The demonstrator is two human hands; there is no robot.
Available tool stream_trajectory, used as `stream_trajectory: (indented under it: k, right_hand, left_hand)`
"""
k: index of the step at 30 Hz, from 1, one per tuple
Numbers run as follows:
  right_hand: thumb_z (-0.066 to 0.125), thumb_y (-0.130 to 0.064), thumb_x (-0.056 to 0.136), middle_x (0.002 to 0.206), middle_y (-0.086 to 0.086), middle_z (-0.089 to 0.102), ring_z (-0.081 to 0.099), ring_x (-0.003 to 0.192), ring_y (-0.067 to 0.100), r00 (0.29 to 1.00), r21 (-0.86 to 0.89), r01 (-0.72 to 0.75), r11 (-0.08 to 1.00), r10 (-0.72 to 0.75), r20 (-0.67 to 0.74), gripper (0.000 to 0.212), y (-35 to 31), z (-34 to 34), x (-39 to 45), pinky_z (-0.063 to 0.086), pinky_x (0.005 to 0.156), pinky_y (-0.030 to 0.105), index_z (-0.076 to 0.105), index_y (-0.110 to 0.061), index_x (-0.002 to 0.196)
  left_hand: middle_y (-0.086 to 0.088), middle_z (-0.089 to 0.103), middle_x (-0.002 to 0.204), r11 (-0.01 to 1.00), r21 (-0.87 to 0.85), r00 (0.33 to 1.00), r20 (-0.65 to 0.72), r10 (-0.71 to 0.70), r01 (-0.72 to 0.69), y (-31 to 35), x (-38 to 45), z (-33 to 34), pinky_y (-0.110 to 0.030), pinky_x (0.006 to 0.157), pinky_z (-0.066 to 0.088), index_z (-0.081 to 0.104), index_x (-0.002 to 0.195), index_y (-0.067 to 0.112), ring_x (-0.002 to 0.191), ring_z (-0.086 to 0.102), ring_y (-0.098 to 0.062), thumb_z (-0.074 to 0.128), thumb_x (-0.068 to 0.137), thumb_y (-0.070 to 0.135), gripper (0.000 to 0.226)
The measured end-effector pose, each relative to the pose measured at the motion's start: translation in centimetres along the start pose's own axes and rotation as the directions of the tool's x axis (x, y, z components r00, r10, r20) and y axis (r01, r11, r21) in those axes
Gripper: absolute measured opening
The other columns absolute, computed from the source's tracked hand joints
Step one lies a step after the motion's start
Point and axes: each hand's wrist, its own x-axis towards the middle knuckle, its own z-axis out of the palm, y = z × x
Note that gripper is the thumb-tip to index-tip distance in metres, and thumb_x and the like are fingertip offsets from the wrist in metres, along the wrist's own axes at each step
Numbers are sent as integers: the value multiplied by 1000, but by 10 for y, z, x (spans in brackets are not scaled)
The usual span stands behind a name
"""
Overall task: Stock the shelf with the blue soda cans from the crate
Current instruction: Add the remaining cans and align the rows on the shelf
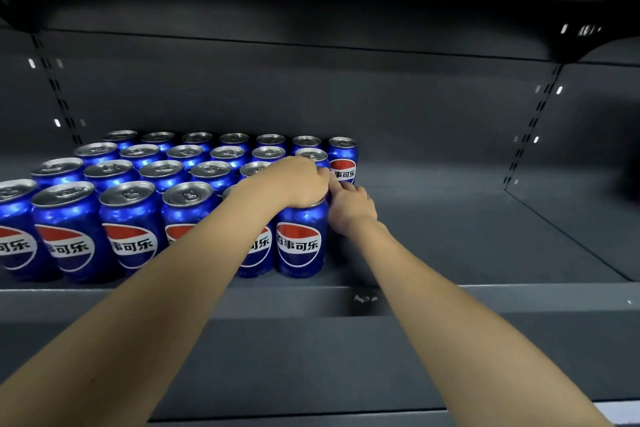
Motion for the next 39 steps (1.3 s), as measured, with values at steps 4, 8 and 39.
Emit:
stream_trajectory:
  k: [4,8,39]
  right_hand:
    - [44,-22,96,151,11,32,26,139,31,998,16,-30,999,31,-53,67,-5,-8,-20,22,115,40,9,-17,153]
    - [52,-20,93,137,15,47,41,127,34,982,192,-100,976,128,-140,48,-5,-22,-58,38,101,38,40,-11,139]
    - [56,-30,92,150,11,34,32,136,29,889,177,-454,873,456,26,58,82,201,-461,26,111,35,38,-9,143]
  left_hand:
    - [-12,50,134,1000,-14,998,-55,20,-20,-3,-19,6,-35,97,34,53,124,8,122,45,-27,23,100,41,50]
    - [-14,34,148,992,114,995,-74,63,-54,-3,-57,10,-41,114,21,39,139,4,137,28,-30,22,98,51,64]
    - [-12,9,157,970,81,885,432,175,-231,1,-350,346,-40,117,4,25,145,13,145,-5,-28,43,96,35,57]
